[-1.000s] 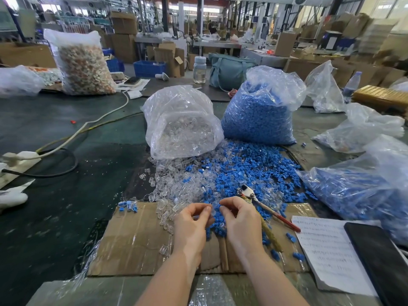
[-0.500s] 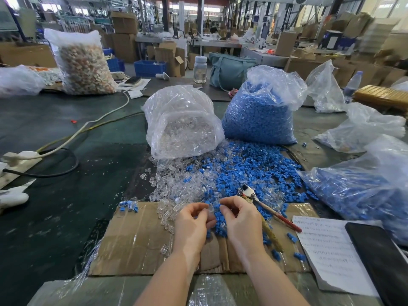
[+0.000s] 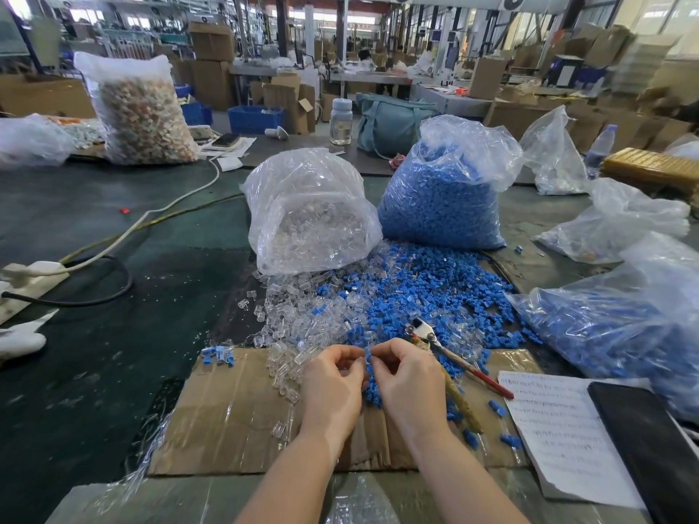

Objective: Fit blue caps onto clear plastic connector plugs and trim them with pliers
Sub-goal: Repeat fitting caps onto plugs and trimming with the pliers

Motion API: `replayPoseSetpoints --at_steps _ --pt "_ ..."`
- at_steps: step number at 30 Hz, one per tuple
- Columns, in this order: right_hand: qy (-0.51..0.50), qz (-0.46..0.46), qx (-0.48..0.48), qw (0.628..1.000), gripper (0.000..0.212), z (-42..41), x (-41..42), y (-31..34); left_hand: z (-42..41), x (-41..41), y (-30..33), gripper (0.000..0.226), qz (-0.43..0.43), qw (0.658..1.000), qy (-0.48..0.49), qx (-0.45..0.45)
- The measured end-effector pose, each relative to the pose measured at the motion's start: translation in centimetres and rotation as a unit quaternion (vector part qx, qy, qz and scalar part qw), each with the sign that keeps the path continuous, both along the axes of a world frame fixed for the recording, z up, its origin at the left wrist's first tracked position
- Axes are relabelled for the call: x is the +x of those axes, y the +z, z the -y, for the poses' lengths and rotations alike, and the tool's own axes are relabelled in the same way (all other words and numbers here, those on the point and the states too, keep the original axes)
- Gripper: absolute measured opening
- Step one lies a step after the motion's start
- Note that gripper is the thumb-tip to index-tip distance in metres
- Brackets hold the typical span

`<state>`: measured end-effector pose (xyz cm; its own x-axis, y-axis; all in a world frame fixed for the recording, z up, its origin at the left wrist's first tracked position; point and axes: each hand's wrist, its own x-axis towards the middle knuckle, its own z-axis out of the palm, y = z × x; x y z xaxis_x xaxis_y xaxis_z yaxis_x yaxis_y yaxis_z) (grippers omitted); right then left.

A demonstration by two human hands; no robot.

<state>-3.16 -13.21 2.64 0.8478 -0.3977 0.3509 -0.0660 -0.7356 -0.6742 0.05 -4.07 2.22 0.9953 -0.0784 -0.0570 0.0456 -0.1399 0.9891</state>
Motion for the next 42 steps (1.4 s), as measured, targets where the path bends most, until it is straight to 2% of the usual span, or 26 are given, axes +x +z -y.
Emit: replayPoseSetpoints --at_steps 7,13,18,22,42 --pt "0.004 0.003 0.029 1.000 0.007 -0.2 0.2 0.0 -0.4 0.1 0.3 0.015 0.045 0.998 -0.013 0.032" --pt "0.025 -0.010 0.062 0.998 0.018 0.3 0.4 0.3 -0.5 0.6 0.6 0.012 -0.057 0.996 -0.003 -0.075" --pt "0.070 -0.007 0.059 0.996 0.026 0.9 0.3 0.7 -0.6 0.9 0.4 0.012 -0.093 0.990 -0.005 -0.104" --pt "0.102 -0.005 0.039 0.994 0.023 0.9 0.3 0.6 -0.8 1.0 0.3 0.013 -0.096 0.991 -0.015 -0.095" --pt "0.101 0.017 0.008 0.995 0.015 1.2 0.0 0.3 -0.7 0.7 0.3 0.005 -0.111 0.985 -0.027 -0.128"
